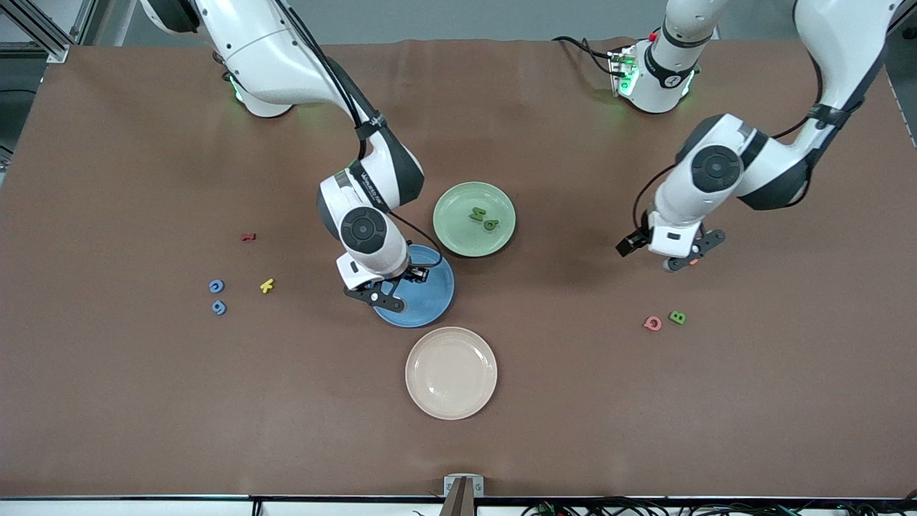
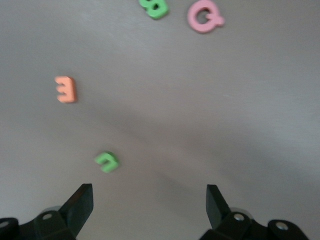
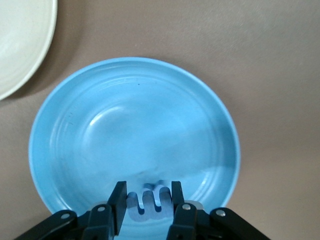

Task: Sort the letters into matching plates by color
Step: 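Set blue E on blue plate with the right gripper while the left gripper returns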

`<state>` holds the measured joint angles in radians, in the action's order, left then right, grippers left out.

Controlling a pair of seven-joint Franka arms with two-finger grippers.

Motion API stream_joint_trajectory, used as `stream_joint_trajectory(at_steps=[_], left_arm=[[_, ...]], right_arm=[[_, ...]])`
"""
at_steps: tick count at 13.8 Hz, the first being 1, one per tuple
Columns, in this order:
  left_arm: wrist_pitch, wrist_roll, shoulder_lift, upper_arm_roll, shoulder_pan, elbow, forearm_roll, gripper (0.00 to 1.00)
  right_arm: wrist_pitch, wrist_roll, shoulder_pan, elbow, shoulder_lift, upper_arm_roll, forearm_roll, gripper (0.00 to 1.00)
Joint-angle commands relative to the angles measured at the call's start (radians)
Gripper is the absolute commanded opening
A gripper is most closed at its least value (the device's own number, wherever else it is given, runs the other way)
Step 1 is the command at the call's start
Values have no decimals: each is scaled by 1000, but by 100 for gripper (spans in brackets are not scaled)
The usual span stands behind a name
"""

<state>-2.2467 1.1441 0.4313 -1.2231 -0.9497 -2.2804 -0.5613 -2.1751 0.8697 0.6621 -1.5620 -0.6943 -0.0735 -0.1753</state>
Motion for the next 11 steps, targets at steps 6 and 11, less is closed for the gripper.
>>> stream_joint_trajectory(at_steps=[6, 11], left_arm=[[-7, -513, 7, -15, -60, -50, -14, 99], [-76, -587, 53, -15, -60, -103, -162, 95]], right_arm=[[-18, 169, 30, 114, -90, -9, -73, 17], [-22, 189, 39, 115, -105, -9, -70, 18]])
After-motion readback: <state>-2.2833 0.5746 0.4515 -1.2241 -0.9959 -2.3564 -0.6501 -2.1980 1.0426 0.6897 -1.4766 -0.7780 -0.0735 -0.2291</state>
